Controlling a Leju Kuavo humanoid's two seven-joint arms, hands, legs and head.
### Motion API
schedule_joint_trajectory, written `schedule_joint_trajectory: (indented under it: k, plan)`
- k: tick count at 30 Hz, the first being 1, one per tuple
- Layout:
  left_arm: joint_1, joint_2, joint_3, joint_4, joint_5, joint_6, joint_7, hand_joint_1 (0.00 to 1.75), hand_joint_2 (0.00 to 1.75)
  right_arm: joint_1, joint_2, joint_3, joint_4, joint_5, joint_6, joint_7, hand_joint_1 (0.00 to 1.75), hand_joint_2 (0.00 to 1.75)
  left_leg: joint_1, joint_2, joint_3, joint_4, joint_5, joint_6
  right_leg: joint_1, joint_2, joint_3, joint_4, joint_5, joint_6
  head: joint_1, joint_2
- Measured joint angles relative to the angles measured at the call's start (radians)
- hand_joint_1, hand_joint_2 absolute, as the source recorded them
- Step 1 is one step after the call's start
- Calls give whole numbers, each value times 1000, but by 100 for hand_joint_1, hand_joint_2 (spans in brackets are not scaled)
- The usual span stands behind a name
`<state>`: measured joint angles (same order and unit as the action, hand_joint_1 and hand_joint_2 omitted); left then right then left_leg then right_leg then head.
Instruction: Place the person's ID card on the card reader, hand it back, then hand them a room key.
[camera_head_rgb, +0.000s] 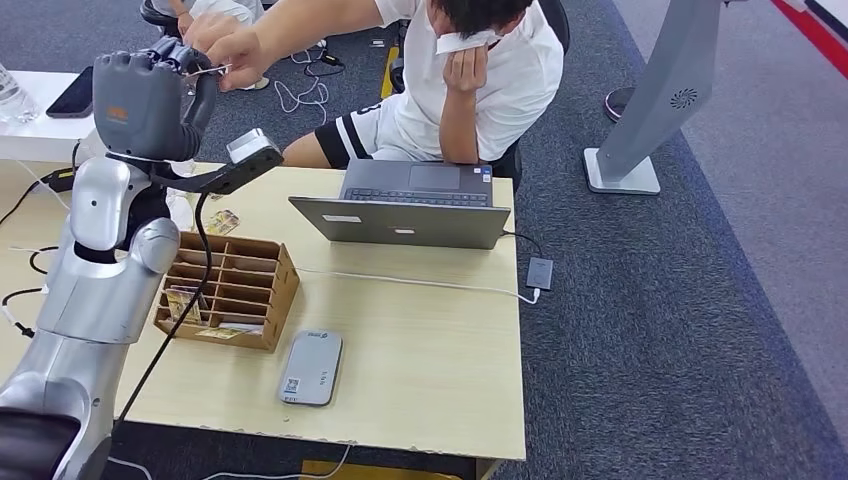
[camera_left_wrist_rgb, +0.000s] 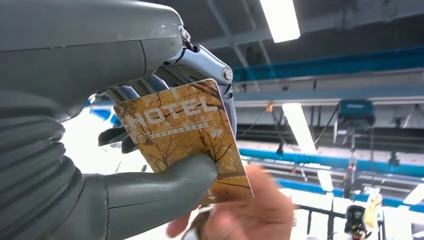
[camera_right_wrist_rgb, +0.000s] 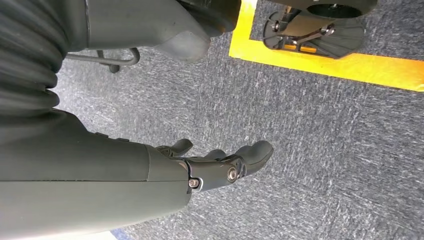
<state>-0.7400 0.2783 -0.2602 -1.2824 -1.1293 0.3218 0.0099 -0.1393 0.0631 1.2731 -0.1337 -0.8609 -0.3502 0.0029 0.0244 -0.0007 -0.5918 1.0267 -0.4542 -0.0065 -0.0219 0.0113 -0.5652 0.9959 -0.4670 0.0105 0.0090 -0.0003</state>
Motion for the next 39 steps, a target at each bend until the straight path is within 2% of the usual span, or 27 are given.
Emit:
schedule_joint_trajectory:
  k: [3,4,7,8,18,23,30,35,39]
  plan:
    - [0,5,15,31,20,2,-7,175,175,7,-3,2,0,0,0,12,0,175,0,-1,0,0,0,0,0,-1,1,0,0,0,0,0]
    - [1,7,18,39,21,3,-9,148,175,12,-4,3,0,0,0,14,0,175,0,-2,0,0,0,0,0,-1,1,0,0,0,0,0]
    - [5,10,22,60,21,4,-11,17,175,23,-6,7,1,0,1,16,0,175,0,-1,0,0,0,0,0,-1,1,0,0,0,0,0]
    - [8,10,23,67,21,4,-9,0,175,26,-6,8,1,0,1,16,0,175,0,-1,0,0,0,0,0,-1,1,0,0,0,0,0]
    - [64,10,25,65,14,5,-1,0,175,36,-7,12,2,-4,2,17,0,175,0,-1,-1,0,0,0,0,-1,0,0,0,0,0,0]
    - [118,5,25,11,36,6,-15,0,175,38,-7,19,2,-4,1,19,0,175,0,-1,-1,0,0,0,0,0,0,0,0,0,0,0]
    - [323,6,18,-184,-10,9,-33,0,175,45,-6,21,2,-33,-12,13,0,175,0,1,-2,0,-1,0,0,1,-1,0,-1,0,0,0]
    - [518,54,11,-323,-25,-27,-42,0,175,57,-4,21,3,-57,-22,14,0,175,0,2,-2,-1,-3,-2,0,3,-3,0,-2,0,0,0]
    - [613,88,9,-391,-17,-76,-43,0,175,60,-1,20,5,-67,-27,14,0,175,0,2,-3,-1,-3,-2,0,2,-3,0,-2,0,0,0]
